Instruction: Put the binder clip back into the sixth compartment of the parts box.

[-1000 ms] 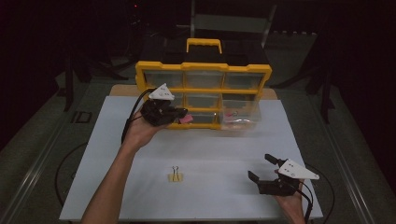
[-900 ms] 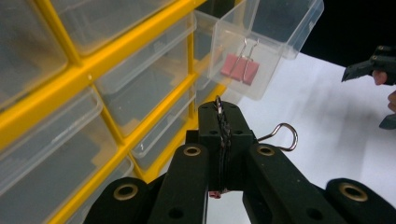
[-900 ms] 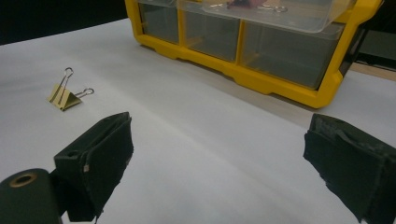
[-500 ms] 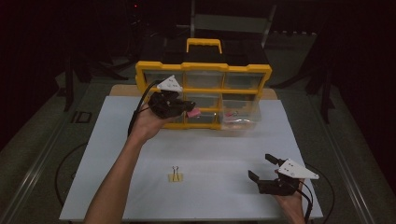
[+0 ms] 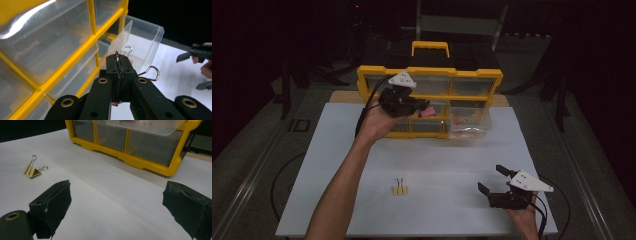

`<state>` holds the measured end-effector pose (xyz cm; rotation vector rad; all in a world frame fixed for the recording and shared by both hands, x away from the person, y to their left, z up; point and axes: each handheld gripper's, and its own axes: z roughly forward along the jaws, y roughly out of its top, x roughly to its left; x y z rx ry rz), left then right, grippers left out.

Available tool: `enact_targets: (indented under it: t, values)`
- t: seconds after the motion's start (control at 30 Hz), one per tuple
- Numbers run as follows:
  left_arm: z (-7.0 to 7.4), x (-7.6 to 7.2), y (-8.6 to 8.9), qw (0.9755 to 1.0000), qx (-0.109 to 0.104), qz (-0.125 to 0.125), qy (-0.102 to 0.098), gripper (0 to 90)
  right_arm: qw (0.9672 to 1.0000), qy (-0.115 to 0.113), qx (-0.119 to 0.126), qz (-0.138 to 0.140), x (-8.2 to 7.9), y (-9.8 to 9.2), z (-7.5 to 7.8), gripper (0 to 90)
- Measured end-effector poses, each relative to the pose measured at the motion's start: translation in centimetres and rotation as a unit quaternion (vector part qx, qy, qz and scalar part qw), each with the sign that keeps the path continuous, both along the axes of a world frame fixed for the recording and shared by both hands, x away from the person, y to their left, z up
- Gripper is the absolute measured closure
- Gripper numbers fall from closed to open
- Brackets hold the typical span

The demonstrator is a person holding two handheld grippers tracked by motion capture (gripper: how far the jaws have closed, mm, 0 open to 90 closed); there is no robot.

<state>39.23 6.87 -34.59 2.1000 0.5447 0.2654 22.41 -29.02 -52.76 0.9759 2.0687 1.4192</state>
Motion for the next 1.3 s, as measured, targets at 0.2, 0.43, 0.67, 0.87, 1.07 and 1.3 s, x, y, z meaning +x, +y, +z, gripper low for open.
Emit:
enact_targets:
  t: [0.2,0.43,0.67,0.87,1.07,1.3]
  values:
    - [0.2,0.4,-1.4,1.0,0.002,-0.007,0.0,89.9,1.0,0.0,0.0,0.0,0.0,0.0,0.0,7.6]
    - [0.3,0.9,-3.5,0.9998,0.003,-0.018,0.0,89.9,1.0,0.0,0.001,0.0,0.0,-0.1,0.0,7.6]
    - [0.5,1.0,-4.6,0.9998,0.002,-0.022,0.001,89.9,1.0,0.0,0.001,0.002,0.0,0.1,0.0,7.6]
    - [0.6,1.1,-5.9,0.9996,-0.002,-0.029,0.002,89.8,1.0,0.001,0.001,0.005,0.0,0.2,0.0,7.6]
    - [0.2,1.3,-7.0,0.9994,-0.002,-0.034,0.011,89.8,1.0,0.001,-0.002,0.007,0.0,0.4,-0.1,7.6]
    - [0.0,1.2,-8.0,0.999,-0.002,-0.043,0.015,89.7,1.0,0.0,-0.003,0.008,0.0,0.4,-0.1,7.6]
